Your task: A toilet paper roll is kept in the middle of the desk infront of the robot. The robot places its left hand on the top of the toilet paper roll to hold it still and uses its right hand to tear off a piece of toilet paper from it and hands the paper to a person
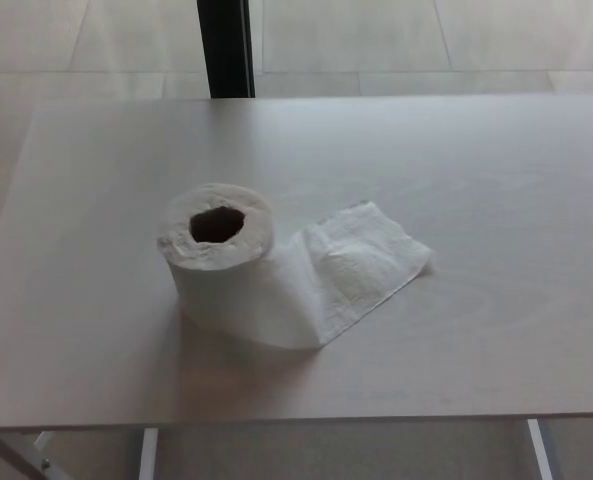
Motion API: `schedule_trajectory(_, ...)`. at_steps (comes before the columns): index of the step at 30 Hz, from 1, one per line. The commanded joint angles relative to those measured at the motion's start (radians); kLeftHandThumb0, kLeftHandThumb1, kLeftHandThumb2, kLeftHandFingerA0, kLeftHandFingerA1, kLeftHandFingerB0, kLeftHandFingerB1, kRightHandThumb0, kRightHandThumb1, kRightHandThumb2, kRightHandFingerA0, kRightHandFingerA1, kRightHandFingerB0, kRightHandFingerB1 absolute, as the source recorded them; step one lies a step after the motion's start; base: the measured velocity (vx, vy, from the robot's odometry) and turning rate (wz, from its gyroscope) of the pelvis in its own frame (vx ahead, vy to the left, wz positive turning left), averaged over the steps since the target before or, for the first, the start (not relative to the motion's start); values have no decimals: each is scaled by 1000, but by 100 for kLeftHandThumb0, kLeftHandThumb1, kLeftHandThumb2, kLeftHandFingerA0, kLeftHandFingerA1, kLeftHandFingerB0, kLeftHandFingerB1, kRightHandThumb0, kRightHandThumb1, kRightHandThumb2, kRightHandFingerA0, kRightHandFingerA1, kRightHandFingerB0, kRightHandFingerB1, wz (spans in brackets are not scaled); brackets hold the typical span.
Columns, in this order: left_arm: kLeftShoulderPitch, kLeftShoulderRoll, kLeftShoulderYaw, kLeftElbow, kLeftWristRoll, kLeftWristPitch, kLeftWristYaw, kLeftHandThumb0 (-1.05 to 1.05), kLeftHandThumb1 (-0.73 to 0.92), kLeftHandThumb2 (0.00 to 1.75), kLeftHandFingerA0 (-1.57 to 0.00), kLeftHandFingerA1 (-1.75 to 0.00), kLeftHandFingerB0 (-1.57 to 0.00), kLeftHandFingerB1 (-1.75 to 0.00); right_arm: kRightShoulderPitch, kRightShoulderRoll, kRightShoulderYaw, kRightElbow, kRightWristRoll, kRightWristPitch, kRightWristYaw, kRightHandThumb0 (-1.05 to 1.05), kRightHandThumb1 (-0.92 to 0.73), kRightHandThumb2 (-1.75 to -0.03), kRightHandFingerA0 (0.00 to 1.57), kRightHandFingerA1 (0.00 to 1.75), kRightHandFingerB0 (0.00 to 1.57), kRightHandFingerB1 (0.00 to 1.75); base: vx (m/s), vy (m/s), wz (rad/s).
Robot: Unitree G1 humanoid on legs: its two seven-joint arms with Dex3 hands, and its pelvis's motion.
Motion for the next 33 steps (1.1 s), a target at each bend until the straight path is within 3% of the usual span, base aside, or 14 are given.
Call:
schedule_trajectory(1, 10, 28, 63, -31, -81, -43, -81, -70, 57, 58, -80, -58, -61, -48, -8, -17, -49, 37, 64, -86, 39, -59, -55, -57, 44, 55, 36, 35, 0, 0, 0)
schedule_trajectory(8, -49, 65, 252, -37, -195, -12, -81, -74, 52, 93, -59, -70, -36, -58, -71, -35, -223, -23, 183, -111, 3, -57, -59, -59, 54, 54, 34, 33, 0, 0, 0)
schedule_trajectory(9, -64, 84, 281, -95, -208, -12, -65, -75, 68, 60, -70, -64, -47, -48, -98, -38, -250, -78, 200, -107, -10, -65, -61, -59, 64, 59, 37, 32, 0, 0, 0)
schedule_trajectory(10, -81, 95, 308, -143, -230, 15, -71, -74, 51, 94, -63, -70, -41, -59, -125, -41, -267, -83, 205, -139, -3, -67, -60, -59, 62, 57, 36, 32, 0, 0, 0)
schedule_trajectory(15, -133, 124, 402, -399, -319, 160, -56, -73, 70, 61, -64, -65, -39, -54, -200, -17, -326, -261, 271, -44, 14, -77, -51, -86, 67, 69, 23, 44, 0, 0, 0)
schedule_trajectory(16, -164, 150, 417, -452, -336, 208, -46, -79, 50, 96, -66, -69, -45, -60, -220, -12, -317, -337, 263, -31, -14, -75, -63, -60, 80, 92, 27, 37, 0, 0, 0)
schedule_trajectory(17, -196, 171, 437, -508, -359, 249, -40, -88, 63, 60, -71, -65, -54, -56, -245, -3, -306, -425, 248, -9, -53, -84, -54, -92, 90, 103, 24, 50, 0, 0, 0)
schedule_trajectory(20, -245, 190, 458, -640, -380, 297, -14, -94, 61, 60, -90, -62, -72, -62, -325, 2, -291, -497, 259, -37, -41, -89, -73, -62, 50, 99, 18, 54, 0, 0, 0)
schedule_trajectory(21, -265, 199, 462, -726, -396, 338, -1, -99, 33, 91, -92, -66, -78, -66, -370, 10, -284, -543, 285, -38, -22, -92, -56, -96, 44, 85, 18, 61, 0, 0, 0)
schedule_trajectory(25, -307, 203, 467, -802, -399, 407, 22, -105, 23, 85, -97, -66, -81, -61, -435, 36, -249, -685, 263, 38, -82, -102, -77, -64, 51, 94, 26, 70, 0, 0, 0)
schedule_trajectory(26, -346, 206, 447, -859, -394, 412, 46, -102, 29, 87, -92, -61, -85, -58, -476, 50, -207, -745, 250, 52, -88, -105, -66, -110, 67, 99, 16, 66, 0, 0, 0)
schedule_trajectory(31, -514, 216, 326, -1073, -371, 481, 83, -90, 59, 58, -73, -50, -66, -44, -574, 81, -62, -983, 227, 177, -65, -105, -67, -106, 36, 81, 19, 63, 0, 0, 0)
schedule_trajectory(32, -543, 209, 282, -1158, -378, 513, 97, -80, 48, 92, -55, -57, -48, -55, -577, 81, -15, -1009, 195, 139, -26, -90, -83, -65, 35, 78, 17, 45, 0, 0, 0)
schedule_trajectory(33, -568, 207, 249, -1209, -368, 539, 106, -76, 66, 60, -56, -47, -46, -43, -578, 92, 12, -1032, 192, 138, -9, -97, -68, -105, 39, 67, 15, 47, 0, 0, 0)
